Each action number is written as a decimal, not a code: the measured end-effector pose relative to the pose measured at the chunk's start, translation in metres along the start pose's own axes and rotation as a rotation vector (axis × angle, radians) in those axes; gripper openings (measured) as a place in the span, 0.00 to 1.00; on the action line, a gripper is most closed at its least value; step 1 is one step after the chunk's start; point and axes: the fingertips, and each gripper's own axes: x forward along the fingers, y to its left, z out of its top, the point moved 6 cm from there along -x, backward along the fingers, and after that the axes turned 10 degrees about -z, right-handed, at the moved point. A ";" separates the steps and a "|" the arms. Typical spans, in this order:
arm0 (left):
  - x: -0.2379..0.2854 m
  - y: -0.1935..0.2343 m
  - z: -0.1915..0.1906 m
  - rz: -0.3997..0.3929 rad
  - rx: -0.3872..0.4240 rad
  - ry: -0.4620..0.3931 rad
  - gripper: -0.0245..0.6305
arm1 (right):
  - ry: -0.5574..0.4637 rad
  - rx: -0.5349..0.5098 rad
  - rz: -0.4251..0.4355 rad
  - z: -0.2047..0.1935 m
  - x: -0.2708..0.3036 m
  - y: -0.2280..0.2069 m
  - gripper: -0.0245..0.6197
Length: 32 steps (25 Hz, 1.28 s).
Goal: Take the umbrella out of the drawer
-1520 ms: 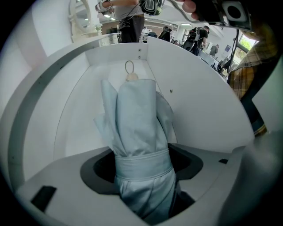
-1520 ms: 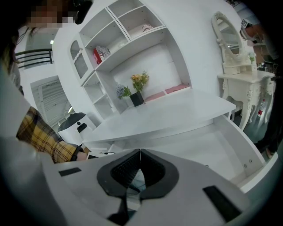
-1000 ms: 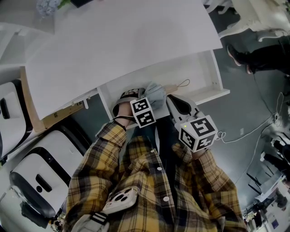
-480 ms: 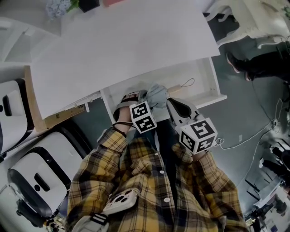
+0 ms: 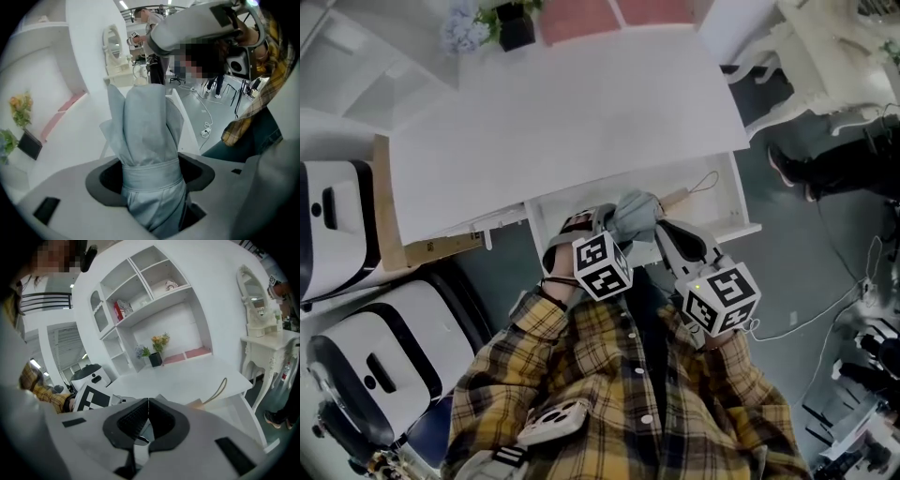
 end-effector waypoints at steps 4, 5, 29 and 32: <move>-0.031 0.002 0.016 0.065 -0.019 -0.052 0.54 | -0.061 0.030 0.046 0.019 -0.019 0.003 0.07; -0.041 0.003 0.021 0.084 -0.029 -0.074 0.54 | -0.080 0.031 0.061 0.025 -0.024 0.005 0.07; -0.227 -0.027 0.045 0.261 -0.280 -0.611 0.54 | -0.346 -0.076 0.354 0.103 -0.078 0.055 0.06; -0.239 -0.035 0.035 0.258 -0.307 -0.663 0.54 | -0.342 -0.103 0.342 0.101 -0.076 0.061 0.06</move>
